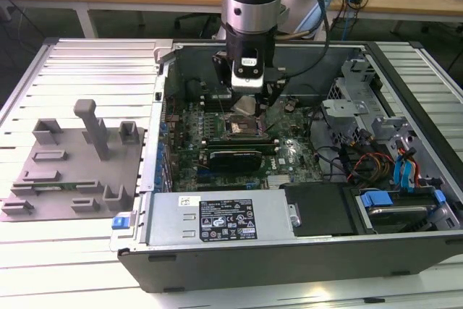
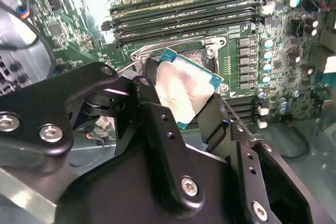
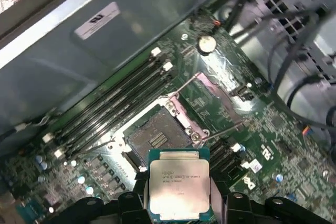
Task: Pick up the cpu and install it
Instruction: 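Place the cpu into insertion slot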
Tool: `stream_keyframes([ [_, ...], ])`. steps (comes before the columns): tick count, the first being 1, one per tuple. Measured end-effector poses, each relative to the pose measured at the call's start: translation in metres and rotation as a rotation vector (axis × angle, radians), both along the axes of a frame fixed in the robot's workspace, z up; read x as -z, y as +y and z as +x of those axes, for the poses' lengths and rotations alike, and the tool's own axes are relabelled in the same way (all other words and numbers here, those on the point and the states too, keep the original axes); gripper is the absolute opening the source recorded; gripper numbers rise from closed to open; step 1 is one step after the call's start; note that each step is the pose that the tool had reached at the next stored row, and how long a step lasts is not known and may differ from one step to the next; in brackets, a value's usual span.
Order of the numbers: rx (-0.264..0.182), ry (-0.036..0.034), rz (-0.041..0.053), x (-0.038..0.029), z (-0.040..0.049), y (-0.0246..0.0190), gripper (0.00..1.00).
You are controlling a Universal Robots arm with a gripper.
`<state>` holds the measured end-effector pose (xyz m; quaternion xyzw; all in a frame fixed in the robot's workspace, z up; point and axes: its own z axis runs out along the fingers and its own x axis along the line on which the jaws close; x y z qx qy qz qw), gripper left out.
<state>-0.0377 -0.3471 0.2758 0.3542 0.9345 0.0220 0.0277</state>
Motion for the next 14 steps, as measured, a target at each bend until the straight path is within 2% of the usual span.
stream_keyframes([
  [3,0.074,0.0000,0.0001,0.0003,0.0000,0.0000,0.55],
  [6,0.197,-0.0001,0.0000,0.0008,0.0000,0.0000,0.55],
  [14,0.339,0.0000,0.0000,0.0014,0.0000,0.0000,0.55],
])
